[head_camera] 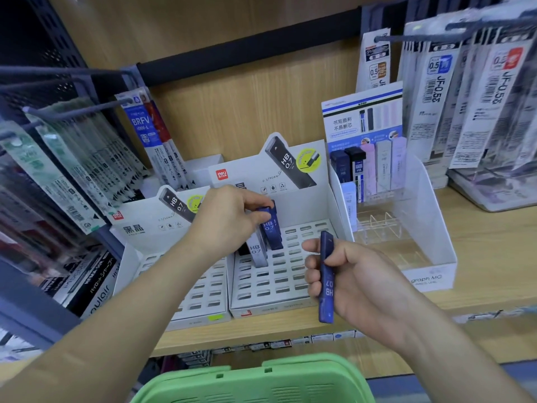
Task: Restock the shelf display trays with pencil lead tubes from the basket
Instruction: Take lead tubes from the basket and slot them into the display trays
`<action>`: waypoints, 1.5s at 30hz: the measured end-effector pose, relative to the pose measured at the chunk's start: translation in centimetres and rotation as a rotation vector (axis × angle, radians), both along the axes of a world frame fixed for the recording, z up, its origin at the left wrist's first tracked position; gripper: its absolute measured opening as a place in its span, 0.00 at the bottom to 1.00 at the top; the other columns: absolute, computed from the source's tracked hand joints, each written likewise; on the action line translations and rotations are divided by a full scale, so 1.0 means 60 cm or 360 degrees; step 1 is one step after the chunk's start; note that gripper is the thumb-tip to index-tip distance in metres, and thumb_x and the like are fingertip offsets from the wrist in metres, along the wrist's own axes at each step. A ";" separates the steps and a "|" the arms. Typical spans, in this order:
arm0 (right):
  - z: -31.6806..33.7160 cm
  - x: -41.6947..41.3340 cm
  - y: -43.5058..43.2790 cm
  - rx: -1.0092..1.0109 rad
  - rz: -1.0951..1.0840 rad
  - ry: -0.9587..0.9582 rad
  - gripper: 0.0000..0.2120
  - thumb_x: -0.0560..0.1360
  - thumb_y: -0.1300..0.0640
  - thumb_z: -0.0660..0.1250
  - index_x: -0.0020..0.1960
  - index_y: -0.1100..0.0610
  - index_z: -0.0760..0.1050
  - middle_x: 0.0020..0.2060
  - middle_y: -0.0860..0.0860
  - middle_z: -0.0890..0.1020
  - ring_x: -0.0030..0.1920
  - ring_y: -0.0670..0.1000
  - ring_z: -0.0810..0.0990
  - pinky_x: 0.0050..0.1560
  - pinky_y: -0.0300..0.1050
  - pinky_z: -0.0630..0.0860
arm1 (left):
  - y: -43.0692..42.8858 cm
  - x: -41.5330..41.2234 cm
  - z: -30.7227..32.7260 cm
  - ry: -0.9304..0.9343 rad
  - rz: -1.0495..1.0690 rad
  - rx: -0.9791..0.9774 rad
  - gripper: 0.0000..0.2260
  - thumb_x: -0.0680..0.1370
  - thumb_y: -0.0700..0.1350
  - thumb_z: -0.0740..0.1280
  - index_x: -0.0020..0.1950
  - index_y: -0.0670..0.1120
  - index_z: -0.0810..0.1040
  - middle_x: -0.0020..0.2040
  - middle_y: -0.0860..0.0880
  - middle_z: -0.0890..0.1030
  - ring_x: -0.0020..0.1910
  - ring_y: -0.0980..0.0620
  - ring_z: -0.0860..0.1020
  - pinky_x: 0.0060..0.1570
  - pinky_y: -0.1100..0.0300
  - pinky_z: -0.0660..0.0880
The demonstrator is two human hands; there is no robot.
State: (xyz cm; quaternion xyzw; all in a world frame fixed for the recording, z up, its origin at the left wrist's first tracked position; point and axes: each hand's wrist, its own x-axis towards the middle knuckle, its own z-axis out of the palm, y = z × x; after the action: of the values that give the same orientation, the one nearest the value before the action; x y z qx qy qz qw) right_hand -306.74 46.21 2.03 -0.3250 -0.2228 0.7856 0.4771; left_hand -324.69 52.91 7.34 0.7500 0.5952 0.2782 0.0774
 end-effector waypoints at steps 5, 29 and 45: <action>0.006 -0.004 -0.004 0.0088 -0.0100 -0.0089 0.12 0.78 0.69 0.56 0.51 0.68 0.79 0.29 0.57 0.78 0.32 0.56 0.81 0.31 0.46 0.80 | 0.007 0.007 -0.005 0.0248 -0.0091 0.0020 0.07 0.75 0.40 0.70 0.50 0.49 0.85 0.46 0.54 0.83 0.46 0.54 0.78 0.45 0.69 0.65; -0.007 -0.014 -0.006 0.0578 -0.0354 -0.1091 0.07 0.73 0.66 0.72 0.46 0.56 0.78 0.34 0.52 0.85 0.37 0.52 0.85 0.40 0.44 0.82 | -0.128 -0.005 -0.019 -0.1229 0.0047 -0.0271 0.07 0.74 0.34 0.69 0.46 0.45 0.83 0.37 0.47 0.84 0.33 0.56 0.81 0.37 0.68 0.77; -0.037 -0.020 -0.021 0.1548 0.0213 -0.2881 0.20 0.81 0.48 0.59 0.72 0.47 0.67 0.72 0.51 0.67 0.73 0.53 0.61 0.73 0.44 0.58 | -0.045 -0.001 -0.006 0.0124 -0.0060 0.0243 0.07 0.73 0.44 0.74 0.50 0.48 0.86 0.46 0.51 0.85 0.46 0.53 0.80 0.52 0.65 0.70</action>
State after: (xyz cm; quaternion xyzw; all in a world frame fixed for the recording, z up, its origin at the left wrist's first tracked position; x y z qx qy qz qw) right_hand -307.96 44.98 -0.17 -0.5537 -0.8104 0.0962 0.1657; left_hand -324.75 50.21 7.00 0.7750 0.5605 0.2918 0.0020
